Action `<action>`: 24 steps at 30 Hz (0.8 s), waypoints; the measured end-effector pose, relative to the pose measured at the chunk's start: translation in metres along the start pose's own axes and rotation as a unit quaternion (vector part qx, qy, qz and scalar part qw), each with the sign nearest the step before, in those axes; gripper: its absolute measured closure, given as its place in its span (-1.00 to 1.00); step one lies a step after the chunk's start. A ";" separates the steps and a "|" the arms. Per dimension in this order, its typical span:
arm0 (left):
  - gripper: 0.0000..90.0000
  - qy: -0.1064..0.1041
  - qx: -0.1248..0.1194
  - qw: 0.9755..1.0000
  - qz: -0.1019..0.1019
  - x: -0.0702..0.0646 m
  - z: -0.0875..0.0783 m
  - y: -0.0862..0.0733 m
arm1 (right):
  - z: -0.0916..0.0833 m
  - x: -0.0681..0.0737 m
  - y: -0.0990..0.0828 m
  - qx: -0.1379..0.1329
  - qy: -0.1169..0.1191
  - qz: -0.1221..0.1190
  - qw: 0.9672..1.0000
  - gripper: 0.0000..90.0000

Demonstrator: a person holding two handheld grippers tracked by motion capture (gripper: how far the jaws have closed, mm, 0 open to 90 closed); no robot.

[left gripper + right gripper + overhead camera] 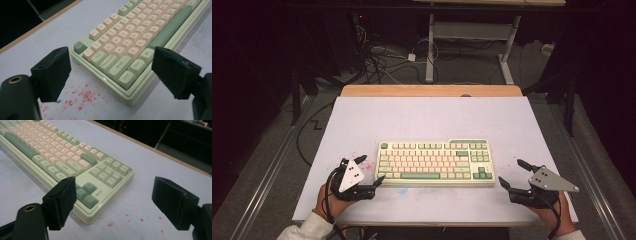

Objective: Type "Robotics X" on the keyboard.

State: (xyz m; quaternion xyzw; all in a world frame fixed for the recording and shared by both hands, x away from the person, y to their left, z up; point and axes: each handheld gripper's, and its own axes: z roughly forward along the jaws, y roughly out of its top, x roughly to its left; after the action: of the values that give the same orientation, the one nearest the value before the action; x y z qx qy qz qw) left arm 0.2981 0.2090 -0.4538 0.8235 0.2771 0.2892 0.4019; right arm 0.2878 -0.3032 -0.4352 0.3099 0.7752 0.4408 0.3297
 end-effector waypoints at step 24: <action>-0.67 0.007 -0.001 1.000 -0.010 0.005 -0.006 -0.005 | 0.006 0.005 0.006 0.004 -0.002 -0.013 1.000 -0.37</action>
State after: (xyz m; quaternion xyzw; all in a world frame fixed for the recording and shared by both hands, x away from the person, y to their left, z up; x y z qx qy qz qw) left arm 0.2961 0.2176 -0.4532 0.8185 0.2875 0.2912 0.4033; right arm 0.2906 -0.2935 -0.4331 0.3024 0.7802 0.4328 0.3356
